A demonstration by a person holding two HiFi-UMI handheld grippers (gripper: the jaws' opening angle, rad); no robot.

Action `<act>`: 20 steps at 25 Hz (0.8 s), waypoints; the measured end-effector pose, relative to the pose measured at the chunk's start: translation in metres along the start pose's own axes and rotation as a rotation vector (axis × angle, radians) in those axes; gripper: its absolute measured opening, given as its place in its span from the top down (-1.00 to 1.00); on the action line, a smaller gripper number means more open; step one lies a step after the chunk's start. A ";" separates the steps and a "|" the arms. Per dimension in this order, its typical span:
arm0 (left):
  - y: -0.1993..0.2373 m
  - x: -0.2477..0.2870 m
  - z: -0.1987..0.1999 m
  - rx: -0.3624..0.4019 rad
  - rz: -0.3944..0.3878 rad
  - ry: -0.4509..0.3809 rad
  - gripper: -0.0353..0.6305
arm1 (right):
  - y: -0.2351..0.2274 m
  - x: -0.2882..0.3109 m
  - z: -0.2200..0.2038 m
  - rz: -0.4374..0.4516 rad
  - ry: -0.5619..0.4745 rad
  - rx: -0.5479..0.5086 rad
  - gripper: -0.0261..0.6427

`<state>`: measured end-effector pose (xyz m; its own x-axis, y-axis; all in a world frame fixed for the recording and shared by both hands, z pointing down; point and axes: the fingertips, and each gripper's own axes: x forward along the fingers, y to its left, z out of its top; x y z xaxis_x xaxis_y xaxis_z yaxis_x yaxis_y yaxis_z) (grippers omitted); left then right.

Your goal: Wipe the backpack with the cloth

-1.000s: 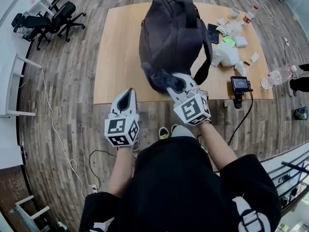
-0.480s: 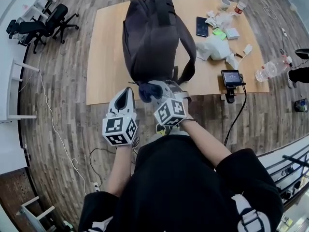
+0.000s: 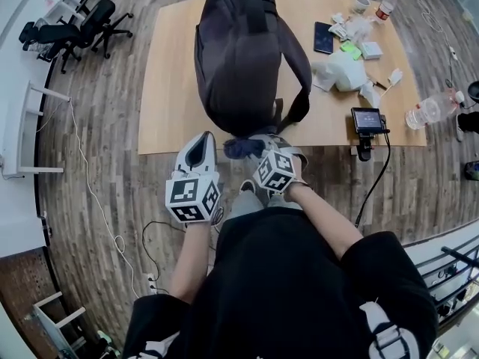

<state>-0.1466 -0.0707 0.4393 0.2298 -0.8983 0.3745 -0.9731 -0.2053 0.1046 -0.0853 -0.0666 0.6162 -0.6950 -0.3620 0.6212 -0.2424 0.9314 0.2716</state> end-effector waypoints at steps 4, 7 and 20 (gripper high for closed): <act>0.005 0.005 -0.004 -0.007 0.001 0.016 0.86 | -0.036 -0.028 -0.014 -0.061 -0.025 0.185 0.75; 0.001 0.011 -0.003 0.005 -0.036 0.013 0.86 | -0.069 -0.060 0.025 -0.141 -0.145 0.220 0.75; -0.118 0.028 -0.009 0.428 -0.528 0.008 -0.28 | -0.057 -0.162 0.125 0.414 -0.555 0.253 0.75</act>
<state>-0.0251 -0.0680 0.4452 0.6745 -0.6327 0.3803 -0.6509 -0.7528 -0.0981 -0.0434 -0.0560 0.4085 -0.9875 0.0313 0.1544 0.0120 0.9922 -0.1241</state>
